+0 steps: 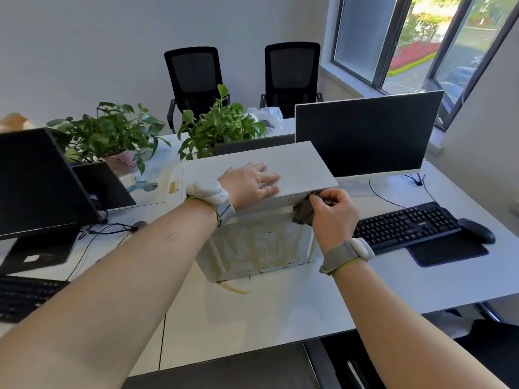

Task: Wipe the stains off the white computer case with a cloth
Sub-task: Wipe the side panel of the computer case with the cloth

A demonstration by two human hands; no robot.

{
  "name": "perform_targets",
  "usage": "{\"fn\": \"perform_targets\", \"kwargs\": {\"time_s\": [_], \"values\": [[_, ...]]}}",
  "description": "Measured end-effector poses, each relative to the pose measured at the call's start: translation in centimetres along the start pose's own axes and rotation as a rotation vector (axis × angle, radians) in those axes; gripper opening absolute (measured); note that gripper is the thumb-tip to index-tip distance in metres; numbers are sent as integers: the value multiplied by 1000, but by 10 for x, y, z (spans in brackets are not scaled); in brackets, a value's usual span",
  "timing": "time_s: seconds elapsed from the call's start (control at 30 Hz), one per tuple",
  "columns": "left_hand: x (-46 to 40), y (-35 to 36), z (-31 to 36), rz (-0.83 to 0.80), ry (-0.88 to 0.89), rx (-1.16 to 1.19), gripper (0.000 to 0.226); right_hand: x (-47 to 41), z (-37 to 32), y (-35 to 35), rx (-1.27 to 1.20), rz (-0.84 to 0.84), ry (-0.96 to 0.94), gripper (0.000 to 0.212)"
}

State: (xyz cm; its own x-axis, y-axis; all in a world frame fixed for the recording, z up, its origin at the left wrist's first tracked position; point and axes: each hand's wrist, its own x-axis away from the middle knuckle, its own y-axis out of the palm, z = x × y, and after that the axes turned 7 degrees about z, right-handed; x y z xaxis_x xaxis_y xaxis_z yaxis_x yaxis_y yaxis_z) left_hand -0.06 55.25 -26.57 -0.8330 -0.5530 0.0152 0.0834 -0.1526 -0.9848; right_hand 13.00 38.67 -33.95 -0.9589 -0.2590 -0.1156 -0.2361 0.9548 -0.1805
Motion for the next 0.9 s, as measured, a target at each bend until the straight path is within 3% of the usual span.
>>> {"fn": "perform_targets", "kwargs": {"time_s": [0.17,0.27,0.5,0.67,0.9], "values": [[16,-19,-46,91,-147,164,53,9,-2,7,-111,41,107,41],[38,-24,-93,110,-253,19,46,33,-1,20,-149,18,130,45],[48,-16,-111,156,-171,-60,45,91,-3,56,-172,-6,168,81],[51,-9,-123,216,-126,-99,44,105,-2,75,-255,13,184,75],[51,0,-126,347,-65,-104,43,142,-9,101,-180,16,180,61]]}}
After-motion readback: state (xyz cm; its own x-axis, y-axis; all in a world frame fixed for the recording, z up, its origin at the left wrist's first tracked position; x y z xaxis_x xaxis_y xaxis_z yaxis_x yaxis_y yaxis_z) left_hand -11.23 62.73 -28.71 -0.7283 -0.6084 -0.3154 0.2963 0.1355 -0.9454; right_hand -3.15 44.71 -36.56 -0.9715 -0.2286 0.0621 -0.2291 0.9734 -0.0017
